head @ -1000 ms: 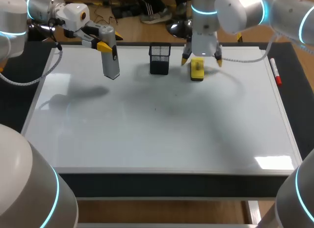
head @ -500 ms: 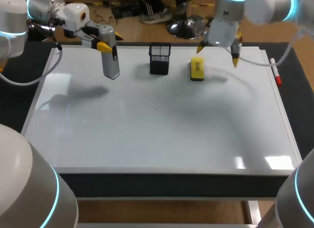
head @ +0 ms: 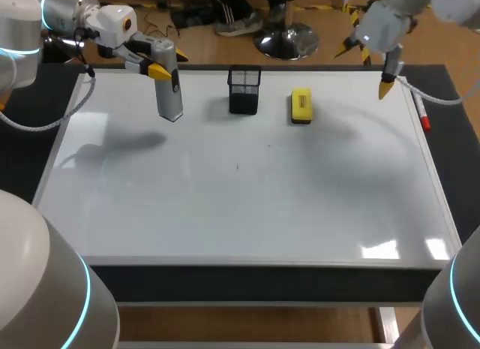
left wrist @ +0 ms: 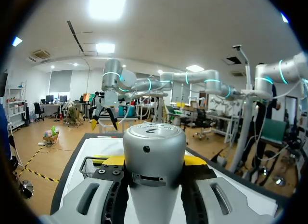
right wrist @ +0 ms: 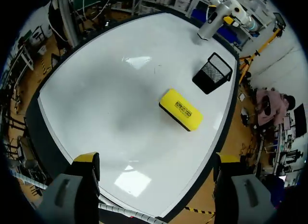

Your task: Pick up the inspection probe, press it on each red-marked spot on the whiteboard one by one, put down the probe, pick up the eraser, and wipe off all the red marks.

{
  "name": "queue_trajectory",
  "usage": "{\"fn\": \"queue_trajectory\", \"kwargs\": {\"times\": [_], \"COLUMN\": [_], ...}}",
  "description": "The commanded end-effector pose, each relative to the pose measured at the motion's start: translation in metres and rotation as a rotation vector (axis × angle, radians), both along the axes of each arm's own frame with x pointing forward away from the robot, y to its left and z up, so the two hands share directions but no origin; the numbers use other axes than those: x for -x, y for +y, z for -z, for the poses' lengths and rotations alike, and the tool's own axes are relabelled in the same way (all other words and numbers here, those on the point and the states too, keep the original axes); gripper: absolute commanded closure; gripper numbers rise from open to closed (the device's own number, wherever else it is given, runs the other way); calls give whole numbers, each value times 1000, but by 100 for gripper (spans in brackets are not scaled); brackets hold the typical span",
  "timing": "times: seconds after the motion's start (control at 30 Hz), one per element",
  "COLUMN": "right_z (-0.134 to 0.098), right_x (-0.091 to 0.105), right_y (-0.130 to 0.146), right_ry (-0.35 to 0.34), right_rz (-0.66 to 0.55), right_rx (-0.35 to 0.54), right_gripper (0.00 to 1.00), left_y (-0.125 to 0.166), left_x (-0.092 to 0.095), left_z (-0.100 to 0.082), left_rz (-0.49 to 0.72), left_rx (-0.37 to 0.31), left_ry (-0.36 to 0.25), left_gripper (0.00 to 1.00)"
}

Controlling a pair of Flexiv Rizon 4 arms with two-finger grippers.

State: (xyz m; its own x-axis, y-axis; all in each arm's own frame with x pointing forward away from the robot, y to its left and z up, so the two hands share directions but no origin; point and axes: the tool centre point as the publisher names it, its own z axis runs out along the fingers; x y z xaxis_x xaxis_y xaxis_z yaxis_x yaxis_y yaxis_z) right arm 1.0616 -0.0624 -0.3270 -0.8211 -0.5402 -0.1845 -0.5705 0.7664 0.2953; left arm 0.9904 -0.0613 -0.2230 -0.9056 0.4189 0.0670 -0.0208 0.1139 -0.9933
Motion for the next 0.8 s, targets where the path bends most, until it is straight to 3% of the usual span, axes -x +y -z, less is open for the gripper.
{"fn": "queue_trajectory", "kwargs": {"times": [0.03,0.2,0.33,0.8], "right_z": [-18,-32,-43,-48], "right_x": [20,29,38,40], "right_y": [-17,-23,-29,-31], "right_ry": [-73,-65,-107,-117], "right_rz": [63,137,193,211], "right_rx": [-72,-124,-176,-181], "right_gripper": [0,0,0,0], "left_y": [0,0,0,0], "left_x": [-1,-1,-1,-1], "left_z": [-1,-1,-1,-1], "left_rz": [4,4,4,4], "left_rx": [-1,-1,-1,-1], "left_ry": [1,1,1,1], "left_gripper": [100,100,100,100]}}
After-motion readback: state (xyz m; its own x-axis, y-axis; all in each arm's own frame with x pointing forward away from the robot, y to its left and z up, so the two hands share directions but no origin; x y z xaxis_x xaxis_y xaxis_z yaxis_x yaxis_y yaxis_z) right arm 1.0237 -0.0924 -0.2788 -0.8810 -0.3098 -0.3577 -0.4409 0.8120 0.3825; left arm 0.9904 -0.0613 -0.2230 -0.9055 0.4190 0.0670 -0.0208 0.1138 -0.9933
